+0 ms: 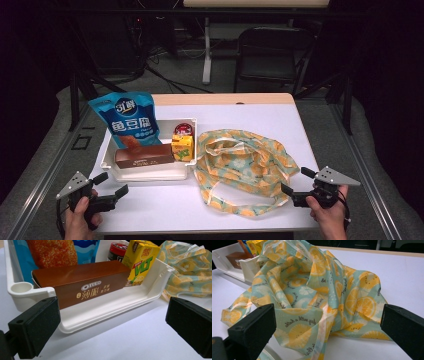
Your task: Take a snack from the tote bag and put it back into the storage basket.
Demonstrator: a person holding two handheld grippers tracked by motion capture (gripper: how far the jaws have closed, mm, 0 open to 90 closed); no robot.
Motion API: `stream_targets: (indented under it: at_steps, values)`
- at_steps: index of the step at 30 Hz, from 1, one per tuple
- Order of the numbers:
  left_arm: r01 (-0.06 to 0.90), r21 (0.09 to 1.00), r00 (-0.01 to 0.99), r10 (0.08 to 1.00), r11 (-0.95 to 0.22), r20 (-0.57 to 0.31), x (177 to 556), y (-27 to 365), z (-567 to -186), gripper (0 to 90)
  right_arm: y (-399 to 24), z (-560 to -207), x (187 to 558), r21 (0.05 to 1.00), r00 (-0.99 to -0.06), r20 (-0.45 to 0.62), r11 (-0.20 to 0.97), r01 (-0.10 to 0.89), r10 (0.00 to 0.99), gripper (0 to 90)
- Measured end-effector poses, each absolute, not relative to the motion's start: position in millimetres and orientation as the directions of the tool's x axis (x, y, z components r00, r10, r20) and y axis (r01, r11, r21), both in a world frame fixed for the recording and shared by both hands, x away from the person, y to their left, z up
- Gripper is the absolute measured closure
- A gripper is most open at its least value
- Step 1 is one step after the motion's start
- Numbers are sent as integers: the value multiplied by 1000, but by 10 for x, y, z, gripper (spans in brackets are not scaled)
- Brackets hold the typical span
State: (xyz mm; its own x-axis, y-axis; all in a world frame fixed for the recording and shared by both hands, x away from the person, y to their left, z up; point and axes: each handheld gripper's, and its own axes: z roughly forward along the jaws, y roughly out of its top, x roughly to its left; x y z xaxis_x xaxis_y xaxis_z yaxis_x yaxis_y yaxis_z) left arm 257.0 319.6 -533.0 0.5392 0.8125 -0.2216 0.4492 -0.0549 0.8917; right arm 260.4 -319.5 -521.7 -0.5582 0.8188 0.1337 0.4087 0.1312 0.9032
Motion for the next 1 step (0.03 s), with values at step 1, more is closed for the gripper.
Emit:
stream_targets:
  at_steps: [1]
  values:
    - [448, 891, 540, 815, -69, -209, 2571, 3180, -5331, 0, -3195, -5217, 2605, 903, -558, 132, 132, 408, 819, 0]
